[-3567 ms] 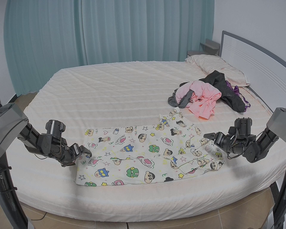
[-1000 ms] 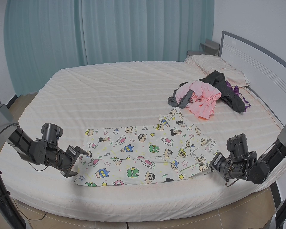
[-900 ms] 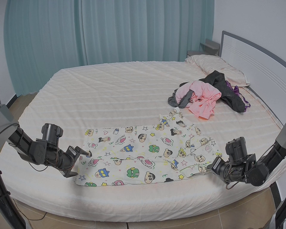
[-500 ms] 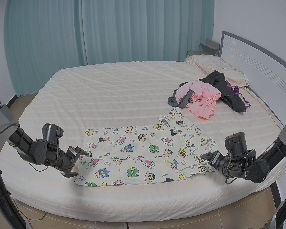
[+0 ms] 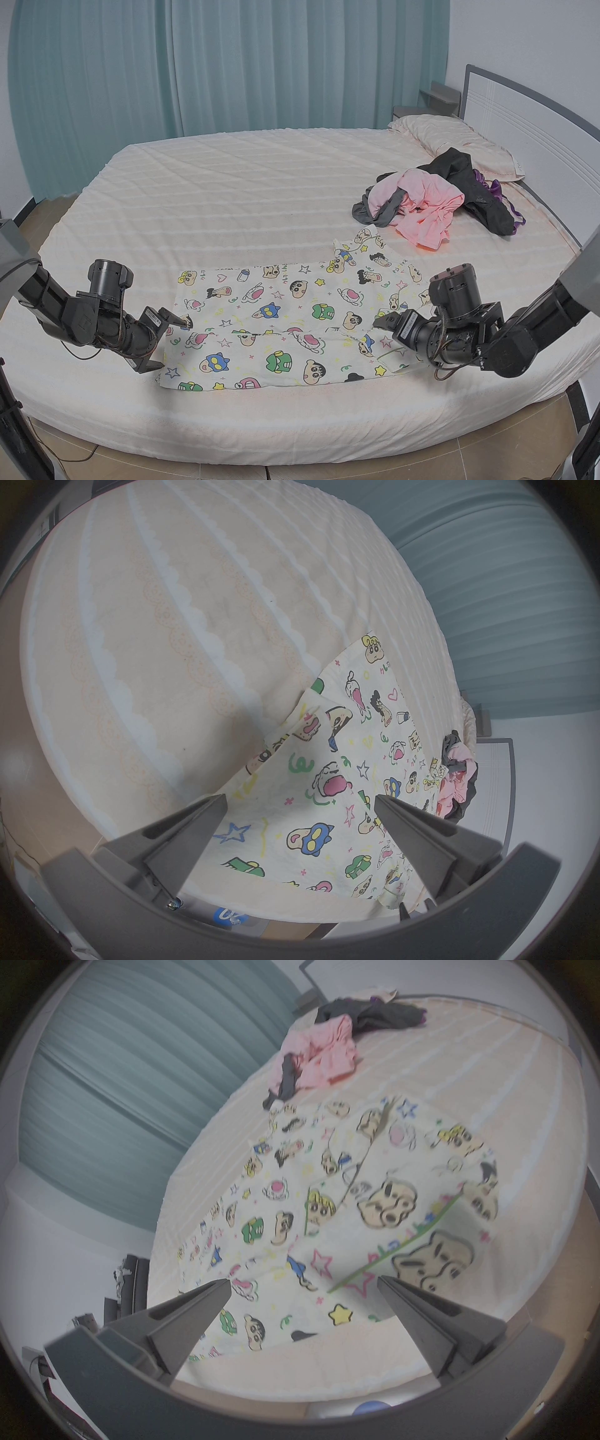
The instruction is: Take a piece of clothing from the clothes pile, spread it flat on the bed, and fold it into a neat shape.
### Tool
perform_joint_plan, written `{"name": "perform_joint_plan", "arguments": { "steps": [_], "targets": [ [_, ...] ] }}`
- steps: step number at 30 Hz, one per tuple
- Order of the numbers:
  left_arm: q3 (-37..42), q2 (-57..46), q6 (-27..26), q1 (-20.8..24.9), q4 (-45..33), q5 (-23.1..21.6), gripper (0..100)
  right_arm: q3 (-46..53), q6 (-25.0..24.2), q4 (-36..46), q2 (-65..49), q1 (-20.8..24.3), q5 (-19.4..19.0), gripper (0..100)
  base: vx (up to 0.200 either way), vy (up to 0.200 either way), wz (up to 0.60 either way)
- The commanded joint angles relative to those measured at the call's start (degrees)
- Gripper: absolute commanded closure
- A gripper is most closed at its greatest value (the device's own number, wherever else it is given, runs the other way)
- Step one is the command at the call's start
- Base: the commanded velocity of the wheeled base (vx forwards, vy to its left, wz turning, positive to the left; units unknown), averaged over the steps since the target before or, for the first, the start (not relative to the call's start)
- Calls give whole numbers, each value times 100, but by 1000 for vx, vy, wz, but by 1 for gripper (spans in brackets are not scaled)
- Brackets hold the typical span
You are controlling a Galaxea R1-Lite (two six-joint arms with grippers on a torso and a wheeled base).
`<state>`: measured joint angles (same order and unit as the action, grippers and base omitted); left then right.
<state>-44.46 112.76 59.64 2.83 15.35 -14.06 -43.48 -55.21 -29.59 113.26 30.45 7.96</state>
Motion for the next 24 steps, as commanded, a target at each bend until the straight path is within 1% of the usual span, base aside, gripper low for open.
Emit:
{"name": "perform_joint_plan", "arguments": {
  "steps": [1,2,4,6,7,8,13,17,18,20,22,24],
  "targets": [
    [-1,18,4,7,3,-1,0,-90,-25,-47,618,84,-198,0,0,0,0],
    [-1,18,4,7,3,-1,0,-90,-25,-47,627,84,-198,0,0,0,0],
    [-1,18,4,42,3,-1,0,-99,2,-267,891,-83,-190,0,0,0,0],
    [-1,18,4,51,3,-1,0,-90,10,-328,926,-118,-190,0,0,0,0],
    [7,9,4,86,3,-1,0,-64,46,-522,1066,-233,-190,0,0,0,0],
    [7,9,4,86,3,-1,0,-64,54,-539,1101,-285,-190,0,0,0,0],
    [16,9,4,86,3,-1,0,-37,46,-548,1049,-329,-190,0,0,0,0],
    [43,-18,-31,95,3,8,0,-29,54,-548,829,-347,-190,0,0,0,0],
    [43,-53,-31,104,3,-1,0,15,28,-539,460,-365,-198,0,0,0,0],
    [51,-79,-49,104,12,-1,0,121,28,-522,126,-391,-190,0,0,0,0],
    [43,-123,-40,130,12,-1,0,235,63,-513,-155,-496,-181,0,0,0,0],
    [34,-149,-5,139,30,17,0,349,107,-513,-375,-699,-190,0,0,0,0]
  ]
}}
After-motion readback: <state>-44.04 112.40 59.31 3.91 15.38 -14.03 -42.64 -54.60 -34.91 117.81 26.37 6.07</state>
